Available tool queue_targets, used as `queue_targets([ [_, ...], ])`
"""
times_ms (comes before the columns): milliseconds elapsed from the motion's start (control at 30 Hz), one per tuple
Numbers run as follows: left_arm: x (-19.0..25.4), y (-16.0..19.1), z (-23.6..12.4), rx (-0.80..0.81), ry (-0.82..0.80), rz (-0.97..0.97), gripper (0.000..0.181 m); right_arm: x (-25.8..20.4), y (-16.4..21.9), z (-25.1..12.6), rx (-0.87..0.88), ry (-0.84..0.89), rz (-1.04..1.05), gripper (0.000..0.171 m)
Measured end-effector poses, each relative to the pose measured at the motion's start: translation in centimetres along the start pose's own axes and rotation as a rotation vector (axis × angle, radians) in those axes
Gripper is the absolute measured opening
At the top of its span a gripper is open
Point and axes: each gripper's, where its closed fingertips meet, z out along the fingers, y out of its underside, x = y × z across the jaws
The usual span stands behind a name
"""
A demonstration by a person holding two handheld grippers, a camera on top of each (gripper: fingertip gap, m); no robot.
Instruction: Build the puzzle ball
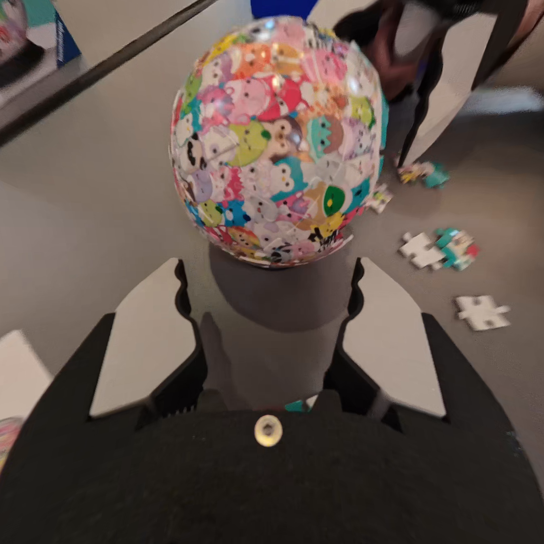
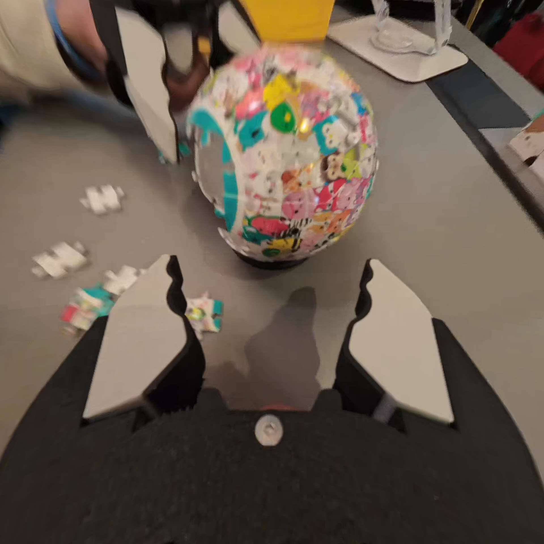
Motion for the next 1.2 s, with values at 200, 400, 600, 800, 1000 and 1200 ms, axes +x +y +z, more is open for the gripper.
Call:
queue_targets([
  [200,-1.3,1.5,-0.1,-0.155,-0.124,0.299,0.103,1.3,2.3,2.1,-0.197,0.168,-0.353,0.109],
  [400,-1.4,1.3,1.8,-0.216,-0.065,0.369,0.103,2.3,1.7,4.3,-0.194,0.15,-0.389,0.107],
  [600,-0.9,1.0,2.4,-0.214,-0.005,0.28,0.099,1.9,0.7,3.9,-0.181,0.095,-0.301,0.102],
  [800,0.2,1.4,2.0,-0.233,0.081,0.221,0.098,0.5,0.7,3.4,-0.222,0.043,-0.236,0.103],
  [1000,0.1,2.1,2.0,-0.25,0.026,0.314,0.108,1.5,2.1,3.7,-0.266,0.124,-0.432,0.112],
  [1200,0.1,2.2,2.7,-0.267,0.037,0.287,0.102,2.0,0.9,4.2,-0.233,0.145,-0.429,0.112],
])
